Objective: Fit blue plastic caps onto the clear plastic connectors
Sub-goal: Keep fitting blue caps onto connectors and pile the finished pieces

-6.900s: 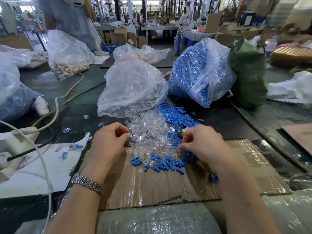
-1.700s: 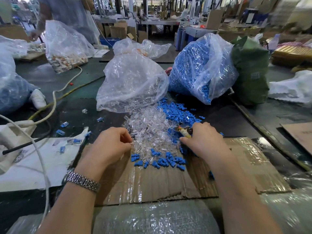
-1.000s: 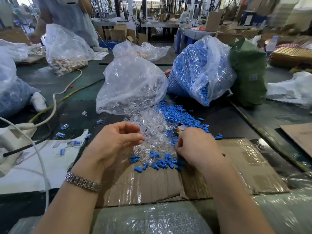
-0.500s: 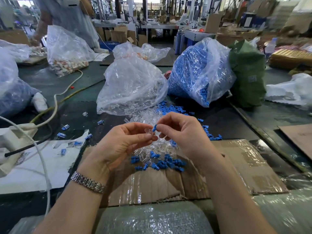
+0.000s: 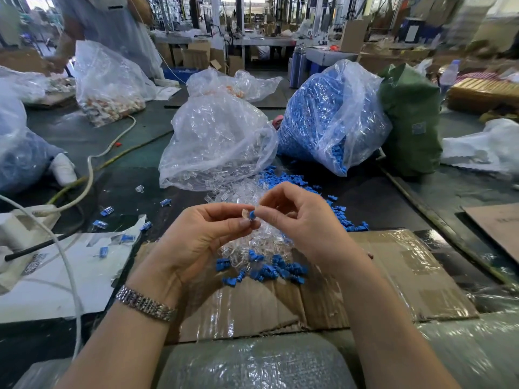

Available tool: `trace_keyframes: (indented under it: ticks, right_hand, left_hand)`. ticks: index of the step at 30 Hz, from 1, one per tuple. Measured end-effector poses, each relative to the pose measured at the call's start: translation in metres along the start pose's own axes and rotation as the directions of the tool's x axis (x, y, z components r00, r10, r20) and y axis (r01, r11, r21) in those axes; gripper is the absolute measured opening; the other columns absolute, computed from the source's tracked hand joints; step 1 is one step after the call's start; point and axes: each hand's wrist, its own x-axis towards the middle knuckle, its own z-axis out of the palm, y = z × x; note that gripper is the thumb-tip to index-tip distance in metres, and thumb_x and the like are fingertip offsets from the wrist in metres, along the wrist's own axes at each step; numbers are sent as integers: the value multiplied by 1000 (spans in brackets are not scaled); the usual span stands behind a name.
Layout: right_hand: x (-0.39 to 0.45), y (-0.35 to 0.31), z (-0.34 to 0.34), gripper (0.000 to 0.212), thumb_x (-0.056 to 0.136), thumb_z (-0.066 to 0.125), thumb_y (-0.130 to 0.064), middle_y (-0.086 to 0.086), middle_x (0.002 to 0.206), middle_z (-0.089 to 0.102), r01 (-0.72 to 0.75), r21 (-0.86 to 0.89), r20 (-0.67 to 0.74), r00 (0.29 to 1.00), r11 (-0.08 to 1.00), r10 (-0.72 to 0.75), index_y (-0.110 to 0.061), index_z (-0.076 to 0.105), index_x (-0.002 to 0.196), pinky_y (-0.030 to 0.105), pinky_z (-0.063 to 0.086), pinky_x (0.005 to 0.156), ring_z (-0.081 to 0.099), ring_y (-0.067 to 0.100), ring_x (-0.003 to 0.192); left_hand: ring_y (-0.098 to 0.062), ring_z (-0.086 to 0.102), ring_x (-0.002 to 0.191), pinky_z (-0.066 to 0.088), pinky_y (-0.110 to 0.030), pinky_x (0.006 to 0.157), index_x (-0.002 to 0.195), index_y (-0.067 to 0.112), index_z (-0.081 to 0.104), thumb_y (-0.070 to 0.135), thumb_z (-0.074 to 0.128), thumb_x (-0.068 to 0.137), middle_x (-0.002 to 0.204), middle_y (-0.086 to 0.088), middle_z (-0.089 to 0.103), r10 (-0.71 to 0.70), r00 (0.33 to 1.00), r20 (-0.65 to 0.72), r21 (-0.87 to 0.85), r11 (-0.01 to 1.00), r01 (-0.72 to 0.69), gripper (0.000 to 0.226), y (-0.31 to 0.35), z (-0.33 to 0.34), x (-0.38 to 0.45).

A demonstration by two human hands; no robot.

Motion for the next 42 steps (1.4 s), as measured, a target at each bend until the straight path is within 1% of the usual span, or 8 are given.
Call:
trace_keyframes:
  ticks: [3,6,8,18,26,30,36,42]
  right_hand:
    - [1,7,-14,24,91,68,-50,-11,92,65,-196,-285,-181,972,938,148,-28,62,99,19,46,70,59,1,84]
    - [0,19,-26,54,87,66,-63,4,117,54,-483,-676,-260,863,556,434,-17,56,113,42,48,90,54,25,112]
    - [0,24,-28,56,85,68,-65,11,105,56,-518,-733,-242,804,441,543,-12,54,95,37,44,79,55,33,106]
    - [-2,10,-31,29,92,56,-33,6,67,53,-479,-549,-198,871,685,450,-11,51,73,33,35,54,50,24,62]
    - [-10,-24,-11,32,103,56,-19,20,89,69,-404,-167,397,807,899,436,13,58,102,44,58,80,67,25,81]
    - [-11,-28,-5,29,104,54,-21,14,91,69,-381,-124,422,815,916,396,8,59,100,34,53,75,69,19,81]
    - [-11,-28,0,31,104,54,-28,18,97,76,-372,-168,399,821,913,408,0,60,94,53,54,90,71,38,97]
    - [-11,-25,7,48,103,53,-43,22,87,74,-364,-186,329,852,913,407,2,60,89,53,56,81,72,34,70]
  left_hand:
    - [-32,75,94,60,-25,76,97,-2,77,-2,76,66,101,-26,74,-7,1000,-22,-23,1000,6,31,0,-1,-1]
    - [-33,75,92,61,-27,75,96,-4,74,-4,74,66,98,-27,73,-5,1000,-22,-47,999,4,30,0,-2,0]
    - [-33,75,90,61,-28,75,94,-5,73,-5,74,66,96,-27,73,-4,1000,-29,-67,998,2,28,-1,-2,2]
    - [-34,75,95,61,-26,74,103,-7,72,-4,75,73,104,-27,72,19,997,-76,-199,979,-34,30,-6,-10,8]
    - [-20,74,98,58,-23,74,94,12,81,6,80,72,107,-13,76,93,992,-90,-160,981,-106,23,-7,-17,14]
    - [-11,72,89,56,-19,73,91,18,82,23,87,59,99,-5,78,140,987,-79,-3,990,-141,32,-7,-14,14]
    - [-11,73,90,55,-17,77,91,24,81,24,82,70,96,-4,79,240,969,-62,260,941,-217,21,-9,-12,13]
    - [-8,74,88,54,-14,77,87,21,80,21,79,72,93,-2,79,271,959,-81,316,920,-233,16,-10,-9,12]
